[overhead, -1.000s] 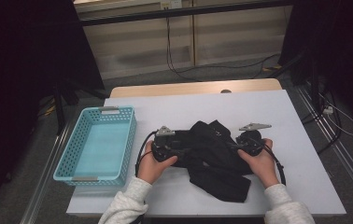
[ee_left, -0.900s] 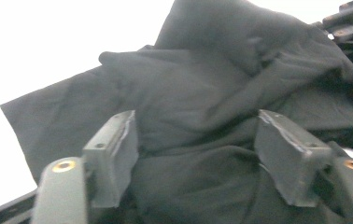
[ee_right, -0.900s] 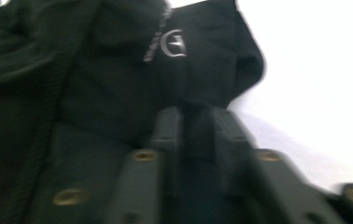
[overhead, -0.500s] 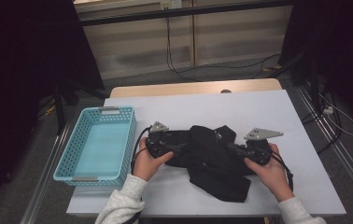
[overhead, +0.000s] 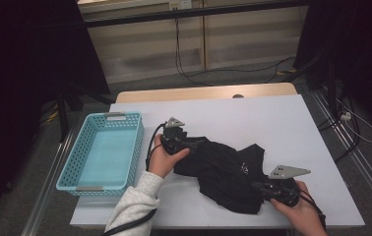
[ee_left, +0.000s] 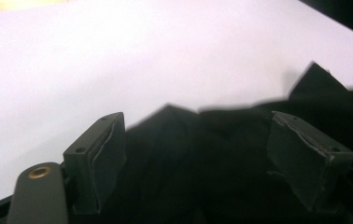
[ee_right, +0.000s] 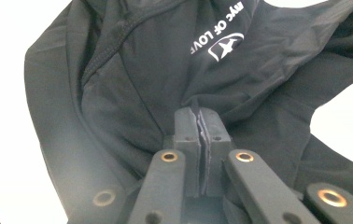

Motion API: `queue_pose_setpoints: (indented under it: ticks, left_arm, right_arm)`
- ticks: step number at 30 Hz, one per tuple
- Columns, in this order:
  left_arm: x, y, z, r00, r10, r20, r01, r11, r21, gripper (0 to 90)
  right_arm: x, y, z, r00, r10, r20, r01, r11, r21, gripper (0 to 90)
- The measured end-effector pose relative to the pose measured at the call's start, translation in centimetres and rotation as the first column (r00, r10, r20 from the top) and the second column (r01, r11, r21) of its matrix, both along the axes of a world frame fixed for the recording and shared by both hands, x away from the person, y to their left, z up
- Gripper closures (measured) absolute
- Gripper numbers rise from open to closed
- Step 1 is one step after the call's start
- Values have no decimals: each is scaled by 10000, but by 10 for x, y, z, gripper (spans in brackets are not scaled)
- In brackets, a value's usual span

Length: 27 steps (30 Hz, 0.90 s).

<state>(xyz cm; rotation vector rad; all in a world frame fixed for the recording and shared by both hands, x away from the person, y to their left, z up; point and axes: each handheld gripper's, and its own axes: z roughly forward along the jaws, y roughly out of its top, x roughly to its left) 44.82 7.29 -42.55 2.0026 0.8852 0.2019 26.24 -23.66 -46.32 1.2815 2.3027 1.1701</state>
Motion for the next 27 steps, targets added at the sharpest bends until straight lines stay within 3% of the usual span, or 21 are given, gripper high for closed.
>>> queue_pose_setpoints:
  ticks: [5, 7, 9, 13, 15, 16, 17, 18, 19, 20, 21, 22, 23, 26, 27]
  left_arm:
    - [11, -19, 0, 9989, -424, -186, 427, 9989, 192, 187]
    - [12, -28, -7, 9969, -630, -477, 635, 9980, 76, 180]
    - [13, -36, -16, 9932, -1028, -547, 1050, 9937, 381, 166]
    - [11, -45, -33, 9884, -1263, -847, 1313, 9897, 565, 167]
    - [9, -48, -40, 9836, -1373, -1166, 1437, 9885, 479, 184]
    - [6, -48, -41, 9840, -1441, -1052, 1485, 9883, 358, 193]
    - [4, -48, -41, 9826, -1528, -1060, 1565, 9873, 283, 261]
    - [2, -48, -41, 9798, -1608, -1192, 1643, 9862, 202, 261]
    - [-1, -48, -40, 9748, -1753, -1382, 1792, 9837, 160, 431]
    - [-3, -48, -39, 9712, -1904, -1431, 1957, 9804, 238, 431]
    - [-5, -48, -38, 9659, -2053, -1578, 2131, 9764, 337, 608]
    - [-7, -47, -36, 9545, -2247, -1962, 2365, 9709, 382, 608]
    - [-11, -45, -37, 9493, -2320, -2120, 2441, 9692, 325, 757]
    - [-14, -41, -37, 9445, -2346, -2298, 2452, 9693, 181, 806]
    - [-17, -39, -36, 9447, -2315, -2321, 2444, 9693, 279, 813]
  right_arm:
    - [-1, -1, -1, 10000, -82, 4, 82, 9999, 67, 881]
    - [-2, 0, -1, 9999, -90, 76, 90, 10000, 1, 881]
    - [-4, -2, -1, 9998, -121, 137, 121, 9999, -39, 879]
    - [-4, -3, 0, 9996, -224, 145, 226, 9997, -120, 874]
    - [-4, -4, 0, 9995, -258, 188, 262, 9994, -228, 866]
    - [-5, -4, 1, 9992, -336, 209, 342, 9990, -293, 845]
    - [-6, -5, 1, 9978, -567, 345, 588, 9963, -625, 726]
    - [-6, -5, 1, 9978, -567, 345, 588, 9963, -625, 726]
    - [-6, -8, 1, 9954, -868, 406, 898, 9928, -797, 578]
    - [-6, -8, 1, 9954, -868, 406, 898, 9928, -797, 578]
    - [-7, -11, 2, 9915, -1255, 349, 1282, 9877, -892, 526]
    - [-7, -11, 2, 9915, -1255, 349, 1282, 9877, -892, 526]
    - [-6, -14, 2, 9868, -1608, 167, 1616, 9832, -853, 466]
    - [-5, -15, 1, 9871, -1595, 143, 1601, 9840, -788, 505]
    - [-2, -14, 0, 9887, -1490, 143, 1496, 9861, -723, 632]
